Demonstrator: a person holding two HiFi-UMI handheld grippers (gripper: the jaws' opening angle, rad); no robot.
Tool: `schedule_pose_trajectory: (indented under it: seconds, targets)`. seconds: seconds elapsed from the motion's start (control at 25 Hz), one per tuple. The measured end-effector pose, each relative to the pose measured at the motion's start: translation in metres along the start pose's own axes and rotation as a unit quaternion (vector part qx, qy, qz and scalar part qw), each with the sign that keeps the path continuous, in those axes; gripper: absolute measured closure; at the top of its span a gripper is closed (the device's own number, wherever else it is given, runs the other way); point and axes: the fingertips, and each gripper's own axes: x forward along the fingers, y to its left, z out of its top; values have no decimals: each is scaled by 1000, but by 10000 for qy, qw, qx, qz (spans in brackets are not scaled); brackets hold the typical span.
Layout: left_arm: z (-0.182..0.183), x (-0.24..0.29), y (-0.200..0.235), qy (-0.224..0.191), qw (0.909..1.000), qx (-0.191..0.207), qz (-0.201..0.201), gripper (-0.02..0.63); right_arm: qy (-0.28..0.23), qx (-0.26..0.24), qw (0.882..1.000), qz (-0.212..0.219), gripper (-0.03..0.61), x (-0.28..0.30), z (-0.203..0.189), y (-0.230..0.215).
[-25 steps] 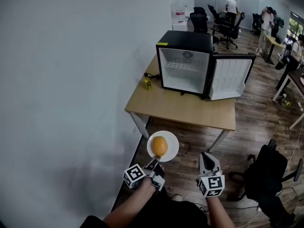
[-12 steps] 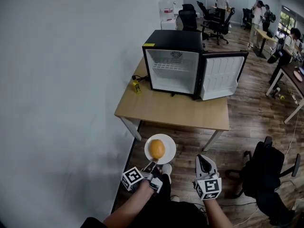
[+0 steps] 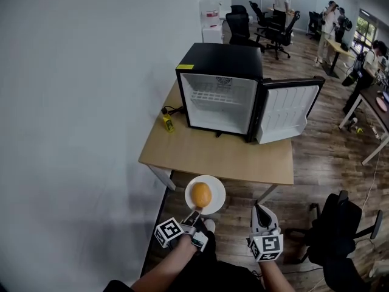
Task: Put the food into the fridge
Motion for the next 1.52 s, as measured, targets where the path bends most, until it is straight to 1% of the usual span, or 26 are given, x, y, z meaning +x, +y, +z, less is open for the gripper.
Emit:
schedule_pose_trajectory:
  seconds: [0.24,0.52,0.68,0.92,1.08,1.2,1.32,1.52]
  targets:
    - [35,54,-21,101,9998,104,-100,591,77,-96,9999,41,518,57,23,-16]
    - [74,118,-30,342,9993,87,-80,591,171,-88,9998,-66,518,124,42,-34]
    - [96,145,-32,477,9988,127,-40,592,354,-58,9993,-132,518,158,46,-39]
    - [125,182,-32,730,9970,248,-73,591,190,-19,9990,-411,518,198,52,-52]
    - [135,202,-29,899,9956,250,-44,592,244,57,9984,-500,518,213,50,-54]
    - [140,214,-26,924,9954,234,-22,592,313,71,9984,-468,518,219,48,-55]
    - [146,229,-22,932,9953,246,16,592,330,76,9980,-540,518,229,48,-63]
    - [142,262,-17,995,9948,223,22,592,311,-13,9982,-513,518,250,50,-80]
